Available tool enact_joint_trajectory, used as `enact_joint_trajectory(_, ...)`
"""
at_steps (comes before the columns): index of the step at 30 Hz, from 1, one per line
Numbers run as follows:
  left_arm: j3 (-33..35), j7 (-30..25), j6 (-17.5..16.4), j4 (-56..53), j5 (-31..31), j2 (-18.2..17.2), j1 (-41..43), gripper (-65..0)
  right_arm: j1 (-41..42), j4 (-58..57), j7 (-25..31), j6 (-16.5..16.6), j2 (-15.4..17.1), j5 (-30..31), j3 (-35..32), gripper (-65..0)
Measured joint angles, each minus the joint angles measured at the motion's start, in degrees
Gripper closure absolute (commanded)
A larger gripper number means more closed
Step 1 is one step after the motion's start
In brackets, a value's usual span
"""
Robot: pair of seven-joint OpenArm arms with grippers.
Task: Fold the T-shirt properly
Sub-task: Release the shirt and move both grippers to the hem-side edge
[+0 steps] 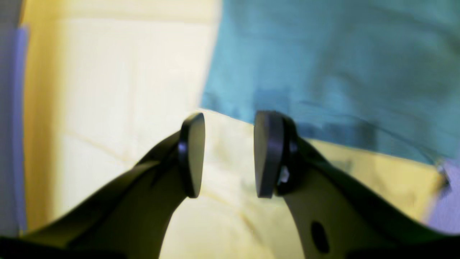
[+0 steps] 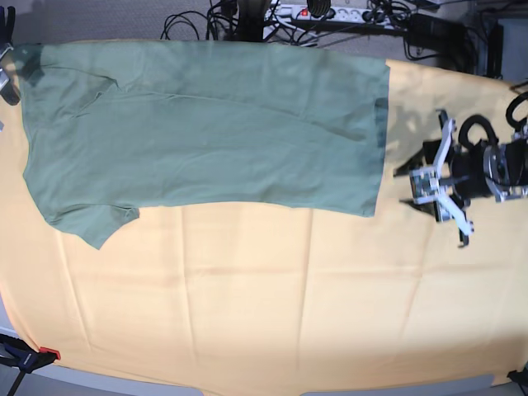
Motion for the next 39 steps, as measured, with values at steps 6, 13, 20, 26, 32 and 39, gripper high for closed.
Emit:
enact_joint_trajectory(6, -12.3, 1.7, -0.5, -17.6, -13.5, 10.5, 0.4, -24.0, 0.0, 0.0, 0.0, 0.0, 0.0, 0.1, 0.0, -34.9)
enact_joint_trajectory(13, -25.1, 12.1, -9.6, -43.8, -39.9, 18.7, 0.3, -24.0, 0.0, 0.0, 0.0, -0.1, -0.1, 0.1, 0.0, -34.9)
enact_joint_trajectory(20, -25.2, 15.3, -10.9, -60.6, -47.2, 23.4, 0.8, -24.0, 0.1, 0.0, 3.2, 0.0, 0.0, -0.3, 0.0, -34.9)
enact_joint_trajectory(26, -25.2, 21.5, -10.9, -67.5, -49.9, 28.2, 1.7, -24.0, 0.1, 0.0, 3.0, -0.1, -0.1, -0.3, 0.0, -34.9)
enact_joint_trajectory(32, -25.2, 31.9, -9.5, -68.1, -50.3, 33.0, 1.8, -24.0, 0.1, 0.0, 3.9, -0.1, -0.2, -0.5, 0.0, -34.9)
enact_joint_trajectory(39, -25.3, 38.8, -9.2, -68.1, -52.0, 37.2, 1.8, -24.0, 0.1, 0.0, 3.9, -0.1, -0.2, -0.3, 0.0, -34.9)
